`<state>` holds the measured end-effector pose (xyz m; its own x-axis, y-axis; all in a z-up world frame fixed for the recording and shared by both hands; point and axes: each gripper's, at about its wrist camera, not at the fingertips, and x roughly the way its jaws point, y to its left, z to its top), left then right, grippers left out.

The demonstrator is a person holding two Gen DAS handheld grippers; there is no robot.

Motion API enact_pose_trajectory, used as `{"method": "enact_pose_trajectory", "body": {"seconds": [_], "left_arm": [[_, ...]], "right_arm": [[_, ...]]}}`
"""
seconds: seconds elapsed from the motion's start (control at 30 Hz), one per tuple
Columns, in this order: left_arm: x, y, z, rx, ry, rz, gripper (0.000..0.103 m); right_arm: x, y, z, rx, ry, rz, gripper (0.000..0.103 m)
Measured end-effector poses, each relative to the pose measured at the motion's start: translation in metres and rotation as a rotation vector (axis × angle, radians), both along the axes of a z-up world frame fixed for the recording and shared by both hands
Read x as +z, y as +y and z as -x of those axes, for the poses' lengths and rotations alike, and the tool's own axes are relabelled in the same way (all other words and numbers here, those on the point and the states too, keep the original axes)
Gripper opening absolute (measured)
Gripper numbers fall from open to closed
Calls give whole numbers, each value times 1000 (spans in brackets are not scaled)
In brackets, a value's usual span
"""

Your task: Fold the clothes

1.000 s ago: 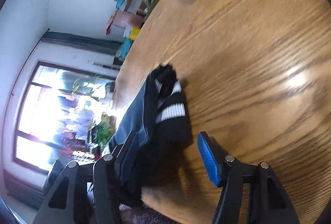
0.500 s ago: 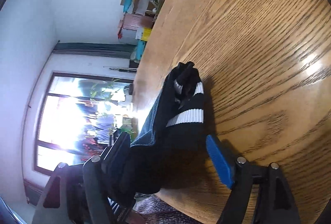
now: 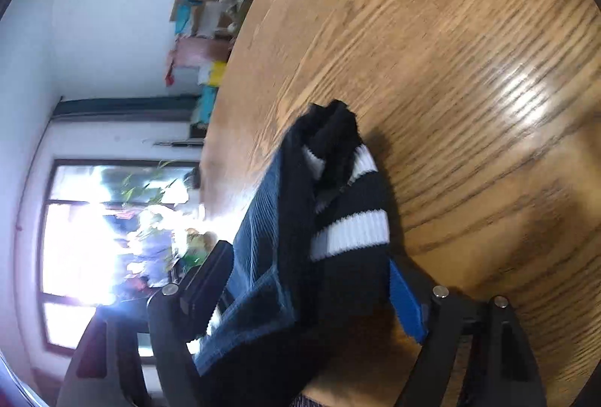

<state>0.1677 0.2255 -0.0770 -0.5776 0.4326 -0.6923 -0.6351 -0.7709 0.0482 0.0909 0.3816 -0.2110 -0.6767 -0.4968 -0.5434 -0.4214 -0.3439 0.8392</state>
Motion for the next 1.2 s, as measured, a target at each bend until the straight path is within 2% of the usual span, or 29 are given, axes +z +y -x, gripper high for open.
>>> {"method": "enact_pose_trajectory", "body": {"seconds": [0.1, 0.17, 0.23, 0.3, 0.4, 0.5, 0.6, 0.63, 0.8, 1.0, 1.2], "left_arm": [[1, -4, 0, 1, 2, -14, 16], [2, -6, 0, 0, 1, -21, 16], [2, -7, -1, -3, 7, -16, 16], [1, -6, -3, -6, 18, -7, 16], [1, -3, -5, -9, 32, 6, 16], [0, -4, -6, -7, 34, 10, 16], [0, -4, -7, -5, 32, 8, 16], [0, -3, -8, -3, 28, 4, 16], [0, -3, -11, 20, -4, -48, 16], [4, -5, -15, 62, -54, -141, 16], [0, -35, -16, 202, -160, -380, 16]], "right_arm": [[-3, -8, 13, 40, -27, 32, 82], [-9, -8, 16, 48, -38, 74, 77], [-14, -4, 14, 41, -45, 84, 62], [-17, 0, 14, 46, -46, 81, 57], [-17, 2, 12, 55, -52, 62, 51], [-15, 5, 9, 45, -55, 39, 51], [-6, 4, 7, 44, -57, -29, 49], [-2, 2, 7, 48, -59, -64, 43], [27, -2, 1, 71, -37, -262, 31], [69, -14, 3, 99, -6, -499, 27], [94, -32, 4, 134, 1, -592, 27]]}}
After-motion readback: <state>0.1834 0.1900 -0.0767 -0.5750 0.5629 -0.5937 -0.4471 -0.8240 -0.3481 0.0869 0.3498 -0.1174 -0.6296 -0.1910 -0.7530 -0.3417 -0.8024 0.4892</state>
